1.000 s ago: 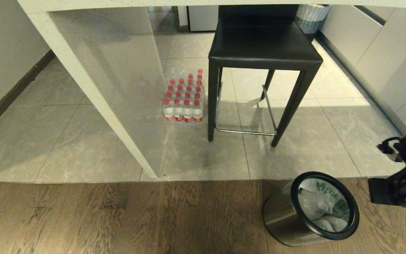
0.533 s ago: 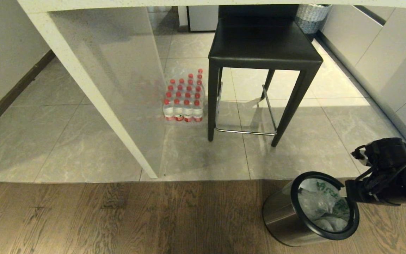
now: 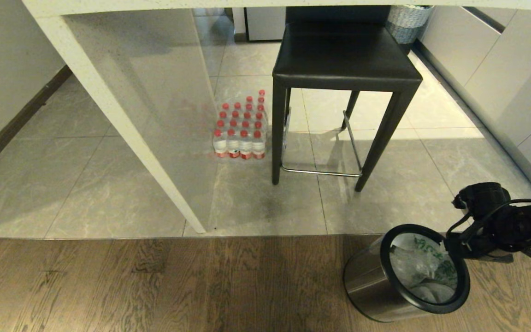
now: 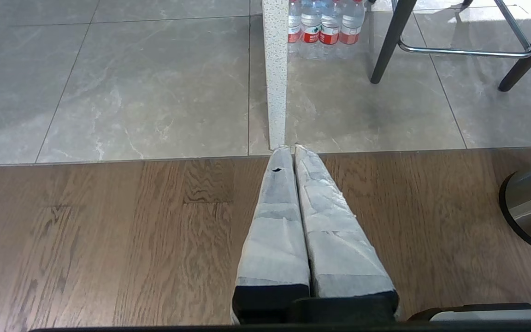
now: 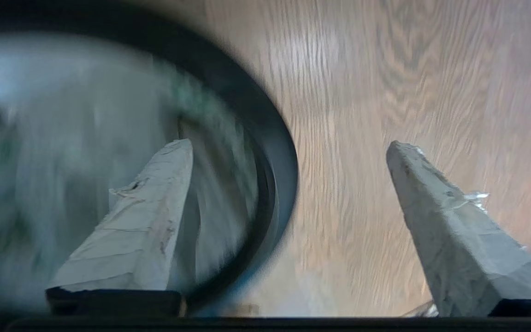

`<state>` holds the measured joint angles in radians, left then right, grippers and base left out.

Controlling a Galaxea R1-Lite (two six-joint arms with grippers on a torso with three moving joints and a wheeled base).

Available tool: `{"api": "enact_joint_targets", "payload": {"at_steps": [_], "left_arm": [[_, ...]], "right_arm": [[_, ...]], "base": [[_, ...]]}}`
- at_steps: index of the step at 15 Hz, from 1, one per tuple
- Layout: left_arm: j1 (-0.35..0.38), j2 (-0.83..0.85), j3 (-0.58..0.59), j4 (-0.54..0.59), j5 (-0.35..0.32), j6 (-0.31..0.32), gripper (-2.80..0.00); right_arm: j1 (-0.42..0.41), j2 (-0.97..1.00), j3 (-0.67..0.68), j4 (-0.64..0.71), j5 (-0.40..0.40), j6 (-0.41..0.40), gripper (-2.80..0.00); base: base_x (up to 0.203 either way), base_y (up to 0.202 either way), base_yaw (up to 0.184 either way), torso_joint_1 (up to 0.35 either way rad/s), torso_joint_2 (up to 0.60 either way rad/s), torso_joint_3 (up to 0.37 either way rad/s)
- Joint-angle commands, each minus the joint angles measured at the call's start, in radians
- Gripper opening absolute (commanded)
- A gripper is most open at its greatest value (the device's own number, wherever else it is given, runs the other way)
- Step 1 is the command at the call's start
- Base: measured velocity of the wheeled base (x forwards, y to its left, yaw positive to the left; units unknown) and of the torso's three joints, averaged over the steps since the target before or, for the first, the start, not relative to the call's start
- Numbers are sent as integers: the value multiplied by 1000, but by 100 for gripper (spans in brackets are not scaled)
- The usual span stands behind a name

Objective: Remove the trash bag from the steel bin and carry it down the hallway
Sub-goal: Place the outer trash can on the ground

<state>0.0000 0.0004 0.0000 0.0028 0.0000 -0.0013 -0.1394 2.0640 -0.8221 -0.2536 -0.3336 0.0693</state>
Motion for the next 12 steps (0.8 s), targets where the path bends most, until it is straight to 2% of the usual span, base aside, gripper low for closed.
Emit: {"api": "enact_joint_targets", "payload": {"at_steps": [1,7,9,10,12], "left_arm": [[0,0,0,0,0,0,-280],[0,0,0,0,0,0,-280],[0,0,0,0,0,0,-280],[0,0,0,0,0,0,-280],[0,0,0,0,0,0,-280]], "right_arm": [[3,112,-48,-35,-10,-13,0],[-1,225,-105,-122,-77,-17,0],[7,228,-105,-280,-151,-21,0],[11,247,-94,-331,-176,-40,-280],[20,248,-104,-305,-181,-70,-280]], "base": [[0,0,0,0,0,0],[0,0,0,0,0,0],[0,0,0,0,0,0],[0,0,0,0,0,0],[0,0,0,0,0,0]]}}
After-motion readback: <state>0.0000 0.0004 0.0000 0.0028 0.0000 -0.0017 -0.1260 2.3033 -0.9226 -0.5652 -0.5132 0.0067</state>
